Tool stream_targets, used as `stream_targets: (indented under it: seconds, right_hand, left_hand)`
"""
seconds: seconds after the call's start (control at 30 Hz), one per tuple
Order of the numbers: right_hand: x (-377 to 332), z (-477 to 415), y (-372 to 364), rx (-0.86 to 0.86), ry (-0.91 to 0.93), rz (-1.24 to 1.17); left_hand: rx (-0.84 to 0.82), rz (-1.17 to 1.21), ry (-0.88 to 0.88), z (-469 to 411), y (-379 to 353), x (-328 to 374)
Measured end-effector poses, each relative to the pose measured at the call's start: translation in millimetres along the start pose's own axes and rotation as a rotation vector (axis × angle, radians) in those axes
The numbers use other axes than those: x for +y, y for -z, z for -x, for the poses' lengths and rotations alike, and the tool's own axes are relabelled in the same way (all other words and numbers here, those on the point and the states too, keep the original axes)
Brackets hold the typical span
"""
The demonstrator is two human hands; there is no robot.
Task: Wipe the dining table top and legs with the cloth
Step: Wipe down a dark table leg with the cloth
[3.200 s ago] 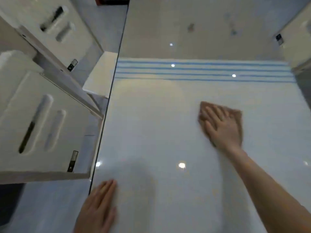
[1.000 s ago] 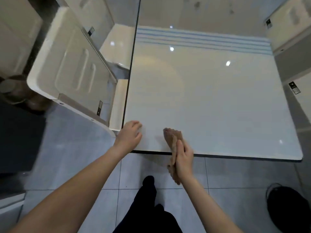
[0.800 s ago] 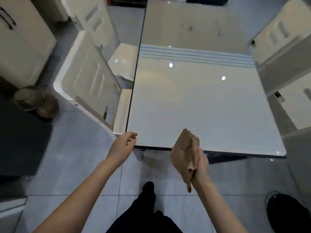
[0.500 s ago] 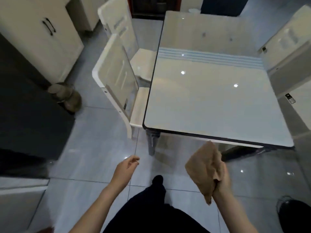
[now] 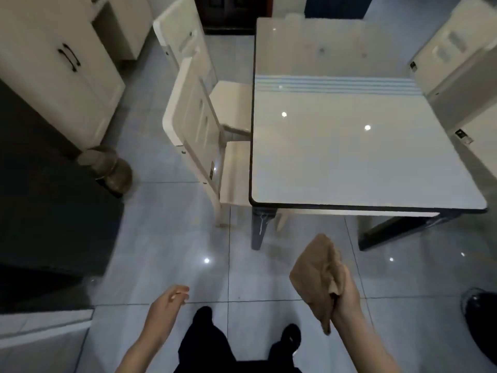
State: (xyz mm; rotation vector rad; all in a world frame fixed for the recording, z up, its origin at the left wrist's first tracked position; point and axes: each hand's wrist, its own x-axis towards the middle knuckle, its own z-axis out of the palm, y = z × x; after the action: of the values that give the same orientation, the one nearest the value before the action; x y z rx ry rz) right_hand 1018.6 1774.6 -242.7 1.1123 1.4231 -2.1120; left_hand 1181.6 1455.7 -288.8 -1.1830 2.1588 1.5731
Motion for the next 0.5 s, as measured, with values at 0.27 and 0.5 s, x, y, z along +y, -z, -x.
stream_targets:
  seconds: [0.27, 0.5]
  right_hand:
    - [66, -19, -76, 0.155, 0.063, -0.135]
    - [96, -83, -86, 0.268, 0.132, -0.235]
  left_hand:
    - [-0.343, -0.249, -0.266, -110, 24, 70]
    - [-0.445, -0.155, -0.325, -192, -45, 76]
